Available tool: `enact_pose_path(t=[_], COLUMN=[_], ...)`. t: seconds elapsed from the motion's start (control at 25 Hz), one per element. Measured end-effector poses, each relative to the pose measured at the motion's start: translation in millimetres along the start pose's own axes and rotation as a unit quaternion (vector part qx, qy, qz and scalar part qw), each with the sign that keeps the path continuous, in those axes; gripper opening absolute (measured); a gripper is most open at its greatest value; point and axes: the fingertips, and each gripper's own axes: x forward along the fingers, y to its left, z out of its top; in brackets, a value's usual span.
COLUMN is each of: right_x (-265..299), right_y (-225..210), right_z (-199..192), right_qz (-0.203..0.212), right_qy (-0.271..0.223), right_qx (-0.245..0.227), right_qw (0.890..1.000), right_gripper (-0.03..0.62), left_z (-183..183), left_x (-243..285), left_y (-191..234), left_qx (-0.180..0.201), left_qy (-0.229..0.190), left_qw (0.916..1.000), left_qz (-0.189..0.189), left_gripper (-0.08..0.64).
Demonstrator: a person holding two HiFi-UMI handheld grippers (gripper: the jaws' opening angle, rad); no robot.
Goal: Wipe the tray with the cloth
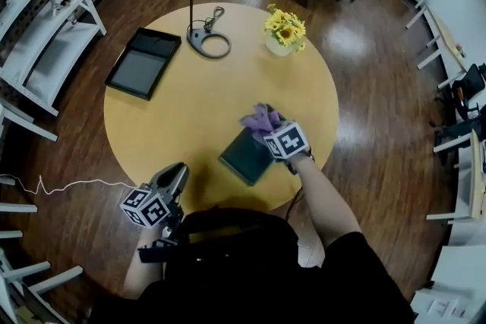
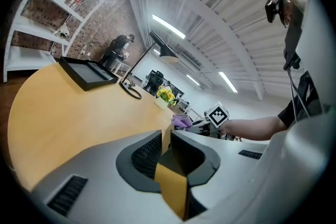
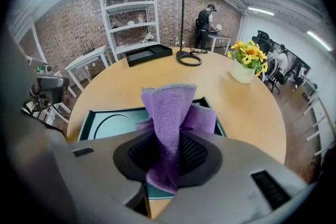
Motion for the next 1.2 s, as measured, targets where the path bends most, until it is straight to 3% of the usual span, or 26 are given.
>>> enact_pose_path(t=[0.16, 0.32, 0.48, 0.6, 0.96, 1.04, 1.2], right_x=[-2, -6, -6, -7, -18, -24, -36], right_y=[25, 46, 92, 111, 133, 118, 44], right_z=[0, -5, -10, -13, -15, -14, -15], right_qz=[0.039, 0.027, 0.086, 0.082, 0.154, 0.143, 0.066], right_qy=[0.002, 0.014, 0.023, 0.020, -0.005, -0.023, -0.050], right_qx=[0.014, -0.039, -0.057, -0.080, -0.030, -0.025, -0.002], right_qw=[0.999, 0.999, 0.994, 0.993, 0.988, 0.989, 0.997], right_gripper=[0.092, 0.092, 0.092, 0.092, 0.091, 0.091, 0.092], left_z=[8, 8, 5, 4, -2, 1, 6], left_x=[2, 1, 0, -1, 4, 3, 1], left_y=[-2, -4, -5, -8, -13, -16, -17], left_qx=[-0.003, -0.003, -0.004, -0.006, -0.013, -0.009, -0.010], left_qy=[-0.011, -0.009, -0.004, -0.002, 0.006, 0.005, -0.005], left_qw=[0.9999, 0.9998, 0.9997, 0.9996, 0.9993, 0.9994, 0.9996], left_qz=[-0.011, -0.020, -0.024, -0.028, -0.033, -0.032, -0.027], left_gripper=[0.044, 0.044, 0.044, 0.044, 0.044, 0.044, 0.044])
